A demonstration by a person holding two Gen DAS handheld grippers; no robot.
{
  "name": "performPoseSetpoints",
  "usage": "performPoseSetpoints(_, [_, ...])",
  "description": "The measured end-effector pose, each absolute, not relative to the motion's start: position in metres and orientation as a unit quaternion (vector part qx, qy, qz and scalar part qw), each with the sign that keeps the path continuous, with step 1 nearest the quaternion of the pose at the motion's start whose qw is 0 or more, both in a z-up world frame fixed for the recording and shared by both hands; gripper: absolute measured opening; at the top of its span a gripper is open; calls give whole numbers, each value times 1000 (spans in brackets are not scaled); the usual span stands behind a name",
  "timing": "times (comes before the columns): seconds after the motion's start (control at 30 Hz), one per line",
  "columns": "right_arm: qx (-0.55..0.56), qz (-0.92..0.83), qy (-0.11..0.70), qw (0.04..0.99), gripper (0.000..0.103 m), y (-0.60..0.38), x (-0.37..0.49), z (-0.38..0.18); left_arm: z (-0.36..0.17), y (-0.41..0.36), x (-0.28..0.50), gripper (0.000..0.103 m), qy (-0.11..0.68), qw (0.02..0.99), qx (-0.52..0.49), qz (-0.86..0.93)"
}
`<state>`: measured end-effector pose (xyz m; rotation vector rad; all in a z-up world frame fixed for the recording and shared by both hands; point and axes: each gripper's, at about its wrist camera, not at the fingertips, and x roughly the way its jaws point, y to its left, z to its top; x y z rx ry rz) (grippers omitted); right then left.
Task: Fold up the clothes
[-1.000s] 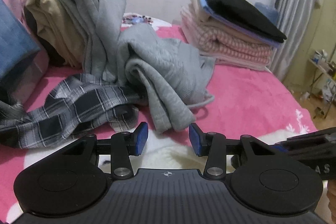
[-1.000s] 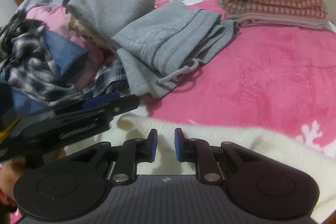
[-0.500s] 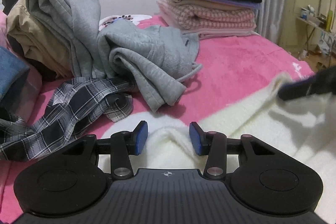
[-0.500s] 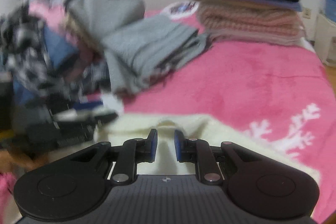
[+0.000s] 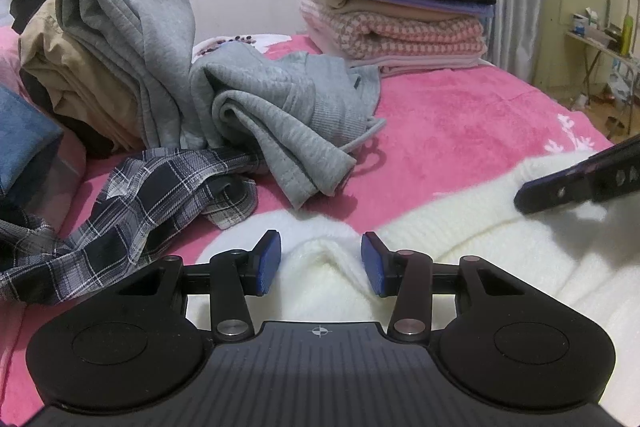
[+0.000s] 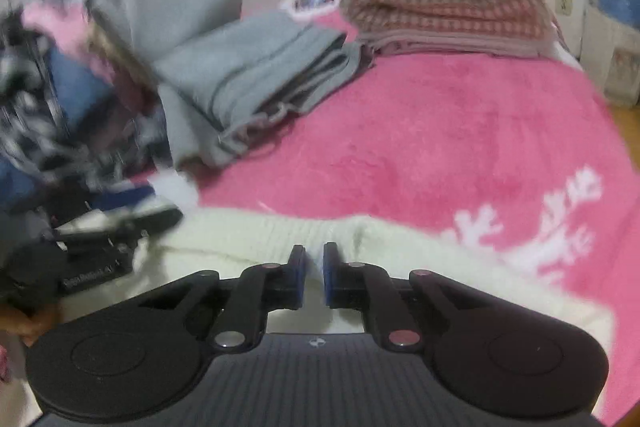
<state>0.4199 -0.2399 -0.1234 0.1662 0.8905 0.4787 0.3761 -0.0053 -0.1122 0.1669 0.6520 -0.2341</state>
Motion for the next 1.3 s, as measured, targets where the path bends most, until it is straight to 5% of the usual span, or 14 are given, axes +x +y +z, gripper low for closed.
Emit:
performPoseSetpoints(0.87, [83,213,333,915,6,-253,389,-72,-92,28,346,45,286,951,30,-111])
performPoseSetpoints(1.17, [14,195,400,896,3,-224,412,-119,-110,-6,372,49,330,930,111,-115])
performPoseSetpoints(1.3, [70,189,395,896,4,-236,410,-111,-98,-1,366,50,312,938,99,-115])
